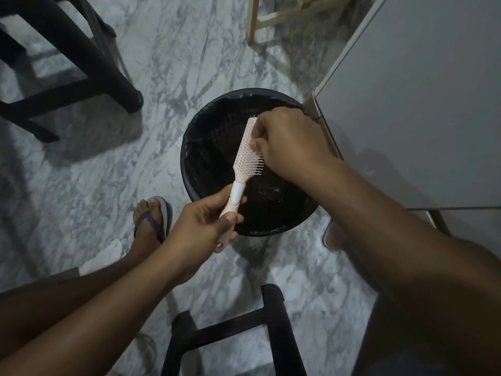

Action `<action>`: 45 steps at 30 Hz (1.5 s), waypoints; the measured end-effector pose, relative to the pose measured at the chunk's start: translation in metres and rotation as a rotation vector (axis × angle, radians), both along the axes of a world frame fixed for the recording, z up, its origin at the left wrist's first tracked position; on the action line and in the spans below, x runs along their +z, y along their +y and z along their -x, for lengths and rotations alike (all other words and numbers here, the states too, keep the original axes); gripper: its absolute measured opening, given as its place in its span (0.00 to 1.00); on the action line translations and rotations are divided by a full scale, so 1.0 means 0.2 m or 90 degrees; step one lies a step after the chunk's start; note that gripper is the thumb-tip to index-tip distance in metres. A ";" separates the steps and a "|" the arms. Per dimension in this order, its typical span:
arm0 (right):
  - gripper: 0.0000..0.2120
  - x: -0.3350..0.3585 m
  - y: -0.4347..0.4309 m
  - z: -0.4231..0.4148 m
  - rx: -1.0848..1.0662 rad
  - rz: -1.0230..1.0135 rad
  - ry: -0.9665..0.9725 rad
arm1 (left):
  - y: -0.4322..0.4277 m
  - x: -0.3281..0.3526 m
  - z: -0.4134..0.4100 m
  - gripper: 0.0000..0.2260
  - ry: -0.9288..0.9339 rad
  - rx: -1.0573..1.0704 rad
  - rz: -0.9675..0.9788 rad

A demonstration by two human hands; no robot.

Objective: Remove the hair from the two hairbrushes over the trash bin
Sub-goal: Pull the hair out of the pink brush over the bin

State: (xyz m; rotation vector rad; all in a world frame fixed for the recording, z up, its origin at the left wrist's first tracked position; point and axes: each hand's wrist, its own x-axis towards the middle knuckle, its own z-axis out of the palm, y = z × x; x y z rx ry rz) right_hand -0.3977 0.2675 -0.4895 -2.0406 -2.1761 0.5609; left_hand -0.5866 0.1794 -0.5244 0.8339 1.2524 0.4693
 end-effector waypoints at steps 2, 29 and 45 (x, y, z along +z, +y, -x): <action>0.06 -0.01 0.00 0.01 -0.015 -0.011 0.059 | 0.02 -0.01 0.01 0.22 -0.017 0.003 0.010; 0.09 0.01 0.08 -0.12 -0.095 -0.073 0.234 | 0.05 0.06 0.03 0.23 -0.122 0.002 0.030; 0.08 0.00 0.00 -0.07 -0.137 -0.123 0.335 | 0.02 0.08 -0.03 0.15 -0.164 0.063 0.089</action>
